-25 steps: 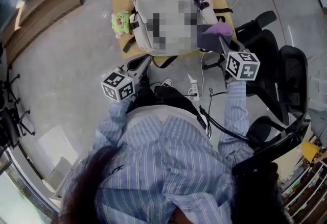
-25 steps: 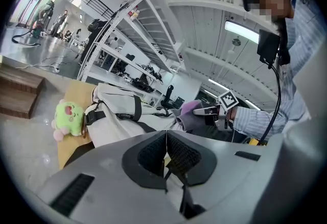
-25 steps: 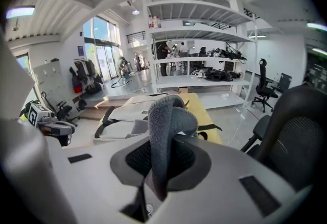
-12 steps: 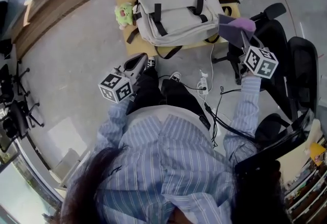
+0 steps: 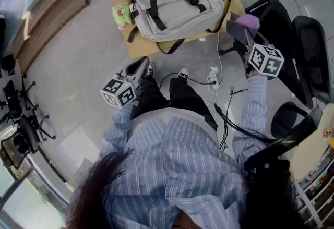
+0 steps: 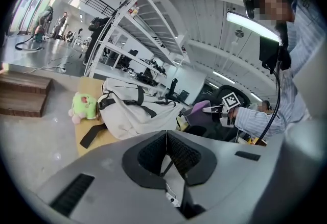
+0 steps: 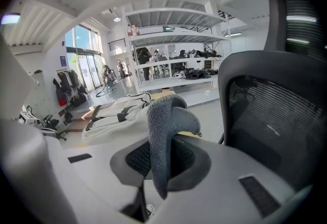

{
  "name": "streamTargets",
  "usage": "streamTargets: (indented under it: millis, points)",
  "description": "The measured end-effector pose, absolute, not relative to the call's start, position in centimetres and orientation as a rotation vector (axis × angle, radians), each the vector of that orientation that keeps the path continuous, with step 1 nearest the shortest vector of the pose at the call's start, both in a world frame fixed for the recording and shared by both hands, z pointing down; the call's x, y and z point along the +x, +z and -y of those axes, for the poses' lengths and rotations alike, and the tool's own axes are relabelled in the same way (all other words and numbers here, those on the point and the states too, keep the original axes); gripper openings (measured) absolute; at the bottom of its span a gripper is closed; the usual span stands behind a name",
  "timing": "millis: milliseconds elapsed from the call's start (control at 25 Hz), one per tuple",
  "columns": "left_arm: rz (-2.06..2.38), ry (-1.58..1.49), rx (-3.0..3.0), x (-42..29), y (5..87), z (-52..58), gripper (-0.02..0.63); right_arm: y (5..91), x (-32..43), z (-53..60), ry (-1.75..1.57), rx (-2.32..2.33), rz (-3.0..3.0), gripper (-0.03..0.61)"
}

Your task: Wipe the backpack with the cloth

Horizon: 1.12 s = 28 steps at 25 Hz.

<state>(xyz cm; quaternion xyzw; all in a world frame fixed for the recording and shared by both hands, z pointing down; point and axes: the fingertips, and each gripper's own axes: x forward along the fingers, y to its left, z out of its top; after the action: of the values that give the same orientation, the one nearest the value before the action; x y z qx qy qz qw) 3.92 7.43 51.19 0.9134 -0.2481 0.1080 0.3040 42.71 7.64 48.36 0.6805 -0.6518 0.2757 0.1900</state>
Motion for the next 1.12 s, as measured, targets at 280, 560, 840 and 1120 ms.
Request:
streamTargets:
  millis: [280, 560, 840, 1120]
  points:
    - [0.554, 0.266, 2.469, 1.9, 50.3, -6.2, 0.005, 49.3, 35.5, -10.0, 0.900, 1.965, 1.838, 0.041]
    - [0.433, 0.243, 2.517, -3.2, 48.8, -3.3, 0.005, 48.5, 25.1, -10.5, 0.987, 2.033, 1.859, 0.041]
    - [0.264, 0.251, 2.546, -7.6, 49.0, -2.0, 0.005, 49.0, 13.4, -10.6, 1.038, 2.044, 1.875, 0.041]
    - [0.149, 0.237, 2.535, -8.5, 49.4, -2.6, 0.005, 49.3, 6.4, -12.9, 1.096, 2.019, 1.857, 0.041]
